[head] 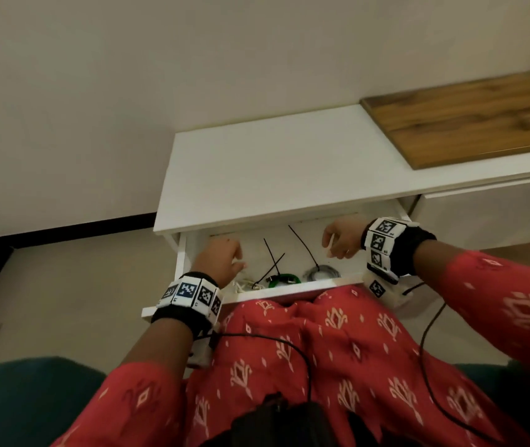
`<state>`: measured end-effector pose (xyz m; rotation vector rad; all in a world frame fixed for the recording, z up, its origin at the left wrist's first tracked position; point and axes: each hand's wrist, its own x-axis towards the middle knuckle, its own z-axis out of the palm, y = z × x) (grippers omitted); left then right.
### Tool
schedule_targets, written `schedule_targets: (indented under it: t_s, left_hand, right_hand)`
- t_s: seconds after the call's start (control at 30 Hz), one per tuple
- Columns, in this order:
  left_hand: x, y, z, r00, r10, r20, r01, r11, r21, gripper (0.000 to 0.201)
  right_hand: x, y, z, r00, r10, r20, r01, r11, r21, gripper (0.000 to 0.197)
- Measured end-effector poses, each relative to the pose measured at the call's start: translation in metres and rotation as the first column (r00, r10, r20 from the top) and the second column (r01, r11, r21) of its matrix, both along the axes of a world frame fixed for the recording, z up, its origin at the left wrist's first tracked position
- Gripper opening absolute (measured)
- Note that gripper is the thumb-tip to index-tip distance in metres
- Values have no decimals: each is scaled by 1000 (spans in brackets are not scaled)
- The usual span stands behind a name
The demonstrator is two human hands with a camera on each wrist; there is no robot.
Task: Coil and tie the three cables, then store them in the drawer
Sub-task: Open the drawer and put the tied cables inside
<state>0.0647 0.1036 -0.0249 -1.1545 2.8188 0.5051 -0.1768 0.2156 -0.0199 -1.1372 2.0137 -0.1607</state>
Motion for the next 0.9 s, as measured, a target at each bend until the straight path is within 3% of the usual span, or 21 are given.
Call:
schedule_targets:
  t_s: [0.2, 0.37, 0.47, 0.57, 0.7, 0.8, 0.9]
  left_hand:
    - [24, 19, -20, 993, 51, 104, -67, 985, 161, 18]
    - [30, 24, -31, 994, 78, 74, -87, 988, 129, 16]
    - [29, 15, -36, 988, 72, 136, -81, 995, 57, 33]
    - [24, 6, -38, 979, 72, 192, -67, 997, -32, 56]
    - [14, -3, -42, 988, 112, 104, -92, 979, -183, 79]
    - [4, -11, -45, 991, 137, 12, -129, 959, -250, 91]
    - [-8, -26, -49, 985, 167, 49, -145, 943, -301, 104]
  right_hand:
    - [6, 47, -19, 934, 287, -210, -277, 958, 76, 33]
    - [12, 67, -51, 928, 171, -330, -224, 966, -130, 14]
    - [9, 68, -62, 941, 137, -309, -213, 950, -227, 33]
    - [6, 62, -63, 881, 135, -454, -292, 909, -297, 38]
    - [-3, 48, -67, 844, 111, -524, -292, 915, -276, 72]
    - [-6, 31, -60, 831, 31, -556, -235, 925, -299, 83]
    - [-11, 12, -54, 766, 27, -642, -249, 934, -257, 93]
